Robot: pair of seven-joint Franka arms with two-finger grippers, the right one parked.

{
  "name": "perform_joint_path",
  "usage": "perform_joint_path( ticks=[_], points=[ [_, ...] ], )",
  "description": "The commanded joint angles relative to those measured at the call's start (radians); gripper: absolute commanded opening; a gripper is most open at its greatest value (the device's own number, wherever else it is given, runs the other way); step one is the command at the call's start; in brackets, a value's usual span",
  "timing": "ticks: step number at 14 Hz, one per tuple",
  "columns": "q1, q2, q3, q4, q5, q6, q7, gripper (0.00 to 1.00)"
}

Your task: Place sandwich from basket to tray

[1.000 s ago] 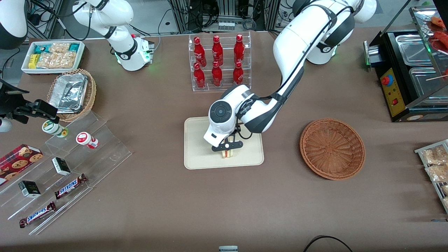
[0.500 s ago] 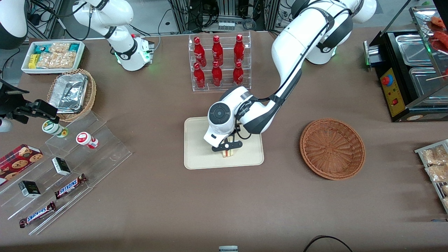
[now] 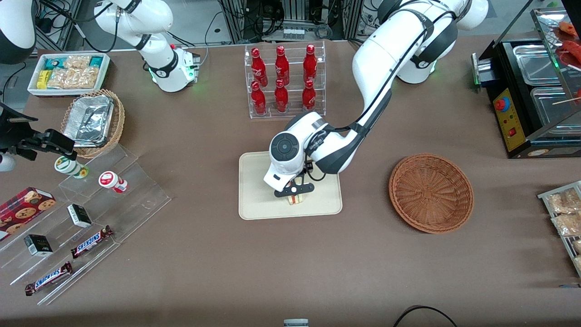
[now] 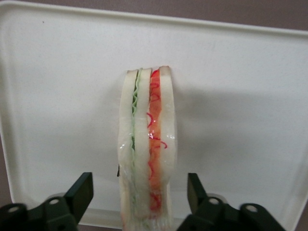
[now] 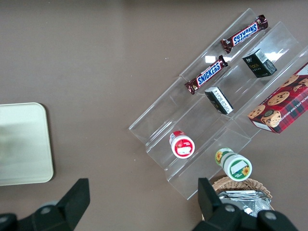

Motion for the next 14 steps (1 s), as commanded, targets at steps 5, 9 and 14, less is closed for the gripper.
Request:
perform_joint_path(
  ticks=[5, 9, 14],
  points=[
    [-0.004, -0.130, 0.008, 0.021, 0.002, -0.132, -0.010, 1.00],
    [0.037, -0.200, 0.008, 0.009, 0.004, -0.197, 0.033, 1.00],
    [0.155, -0.312, 0.005, -0.055, 0.006, -0.300, 0.083, 1.00]
  ],
)
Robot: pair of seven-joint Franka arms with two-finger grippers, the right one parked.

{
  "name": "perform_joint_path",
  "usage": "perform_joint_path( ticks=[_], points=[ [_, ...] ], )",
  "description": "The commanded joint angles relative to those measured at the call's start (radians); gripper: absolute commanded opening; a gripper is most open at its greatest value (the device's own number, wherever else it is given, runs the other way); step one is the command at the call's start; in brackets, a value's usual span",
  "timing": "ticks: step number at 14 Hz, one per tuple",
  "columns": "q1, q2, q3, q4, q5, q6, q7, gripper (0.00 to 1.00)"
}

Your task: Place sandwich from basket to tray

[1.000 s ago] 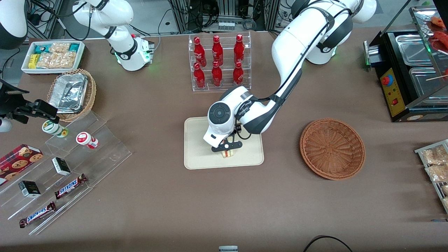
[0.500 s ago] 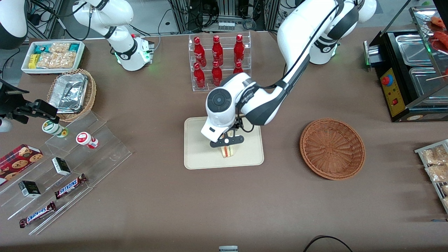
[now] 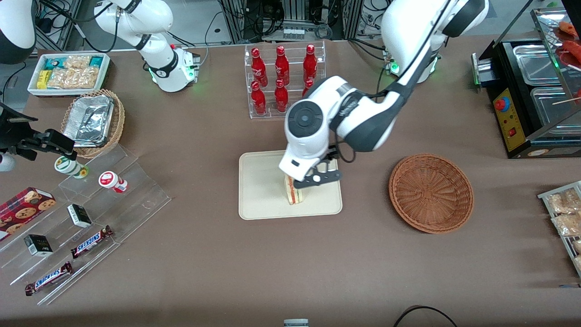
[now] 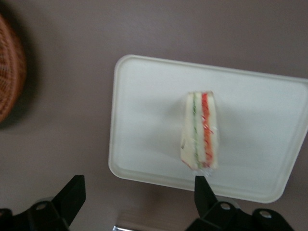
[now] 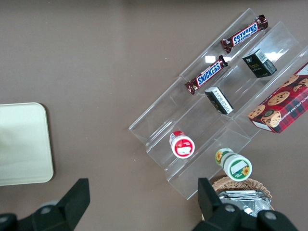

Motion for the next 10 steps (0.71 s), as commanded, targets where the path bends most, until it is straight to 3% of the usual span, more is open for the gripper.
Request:
perform_joint_path(
  ticks=[1, 7, 10],
  points=[
    [0.072, -0.104, -0.004, -0.101, 0.002, -0.004, 0.074, 1.00],
    [0.256, -0.261, -0.004, -0.241, -0.038, -0.014, 0.326, 1.00],
    [0.345, -0.315, -0.004, -0.293, -0.073, -0.022, 0.364, 1.00]
  ],
)
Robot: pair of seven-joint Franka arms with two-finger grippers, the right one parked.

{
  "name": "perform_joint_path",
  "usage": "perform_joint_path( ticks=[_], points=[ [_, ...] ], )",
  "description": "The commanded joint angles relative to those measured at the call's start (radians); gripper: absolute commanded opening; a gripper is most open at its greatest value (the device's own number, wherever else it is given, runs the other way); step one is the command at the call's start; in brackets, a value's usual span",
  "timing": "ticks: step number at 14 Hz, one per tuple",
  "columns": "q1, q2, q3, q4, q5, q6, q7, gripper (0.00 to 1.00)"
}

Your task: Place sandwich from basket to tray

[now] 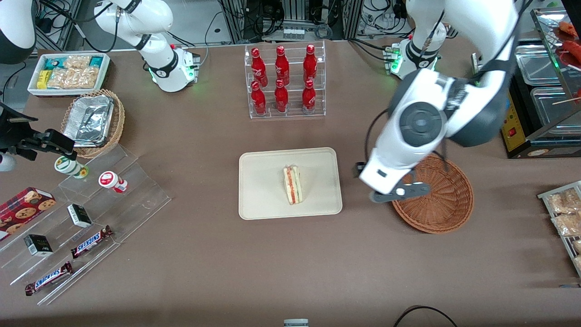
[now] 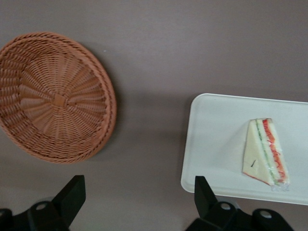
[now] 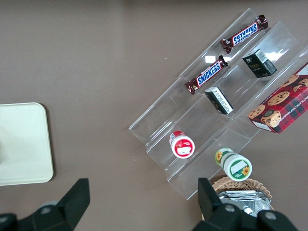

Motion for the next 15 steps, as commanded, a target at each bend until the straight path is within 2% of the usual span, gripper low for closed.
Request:
perform_joint_path(
  ticks=[1, 5, 8, 11, 15],
  points=[
    [0.081, -0.075, -0.008, -0.080, -0.032, -0.007, 0.067, 1.00],
    [0.170, -0.132, -0.006, -0.115, -0.058, -0.048, 0.188, 1.00],
    [0.247, -0.241, -0.002, -0.218, -0.105, -0.050, 0.299, 1.00],
    [0.305, -0.347, -0.003, -0.309, -0.110, -0.063, 0.392, 1.00],
    [0.324, -0.436, 0.006, -0.332, -0.118, -0.178, 0.494, 1.00]
  ],
)
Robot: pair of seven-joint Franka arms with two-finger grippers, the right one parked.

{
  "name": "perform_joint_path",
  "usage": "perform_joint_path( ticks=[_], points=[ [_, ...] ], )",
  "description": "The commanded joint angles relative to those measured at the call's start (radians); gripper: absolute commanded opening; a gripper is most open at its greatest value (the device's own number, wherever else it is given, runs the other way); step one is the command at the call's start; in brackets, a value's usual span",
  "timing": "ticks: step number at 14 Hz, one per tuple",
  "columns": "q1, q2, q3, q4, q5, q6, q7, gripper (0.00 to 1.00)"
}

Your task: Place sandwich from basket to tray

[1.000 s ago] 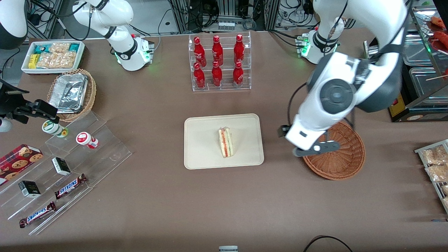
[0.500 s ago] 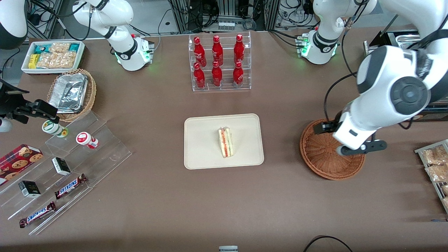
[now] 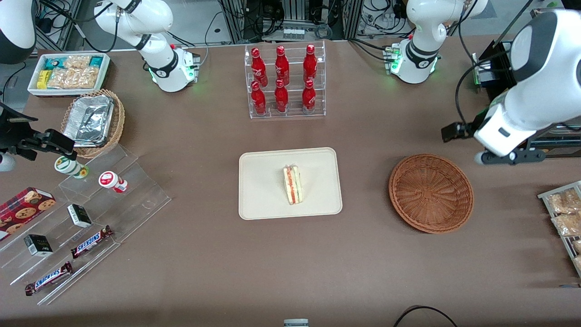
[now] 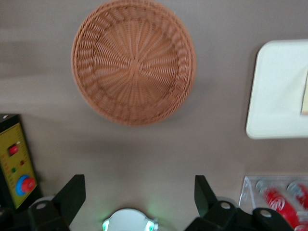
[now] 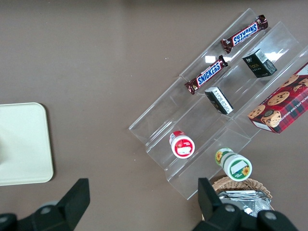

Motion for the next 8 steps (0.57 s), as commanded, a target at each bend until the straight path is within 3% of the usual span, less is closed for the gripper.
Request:
perform_joint_path(
  ticks=[1, 8],
  points=[
    [-0.001, -0.083, 0.026, -0.043, -0.023, -0.050, 0.037, 1.00],
    [-0.038, -0.148, 0.115, -0.031, -0.025, -0.144, 0.086, 1.00]
  ],
)
